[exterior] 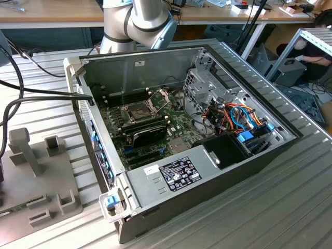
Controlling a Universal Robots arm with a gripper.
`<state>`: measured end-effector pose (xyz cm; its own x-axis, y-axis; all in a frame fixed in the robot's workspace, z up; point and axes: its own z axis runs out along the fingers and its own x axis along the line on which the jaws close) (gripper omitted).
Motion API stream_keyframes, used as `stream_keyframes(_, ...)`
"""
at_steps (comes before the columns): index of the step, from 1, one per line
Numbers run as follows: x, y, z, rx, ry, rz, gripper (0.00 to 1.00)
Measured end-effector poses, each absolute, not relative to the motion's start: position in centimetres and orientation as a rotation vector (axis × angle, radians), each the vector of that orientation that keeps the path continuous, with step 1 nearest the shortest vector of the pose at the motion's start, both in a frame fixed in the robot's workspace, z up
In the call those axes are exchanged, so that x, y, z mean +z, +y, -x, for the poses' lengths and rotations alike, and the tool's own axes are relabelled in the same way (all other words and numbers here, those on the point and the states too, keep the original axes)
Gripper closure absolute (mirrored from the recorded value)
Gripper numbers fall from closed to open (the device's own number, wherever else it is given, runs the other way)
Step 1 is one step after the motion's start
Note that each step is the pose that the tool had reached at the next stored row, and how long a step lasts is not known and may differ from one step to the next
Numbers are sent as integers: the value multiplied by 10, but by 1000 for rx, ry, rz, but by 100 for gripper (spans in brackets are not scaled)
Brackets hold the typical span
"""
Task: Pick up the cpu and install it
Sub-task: 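Pick up the cpu and move it towards the insertion slot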
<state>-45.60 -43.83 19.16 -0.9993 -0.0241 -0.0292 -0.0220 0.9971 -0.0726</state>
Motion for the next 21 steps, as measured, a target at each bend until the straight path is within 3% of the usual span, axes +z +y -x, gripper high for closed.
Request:
stream_keyframes(7,191,-438,456,-113,3109,37,40)
stream_keyframes(9,191,-438,456,-113,3109,37,45)
stream_keyframes(21,196,-438,456,-113,3109,37,45)
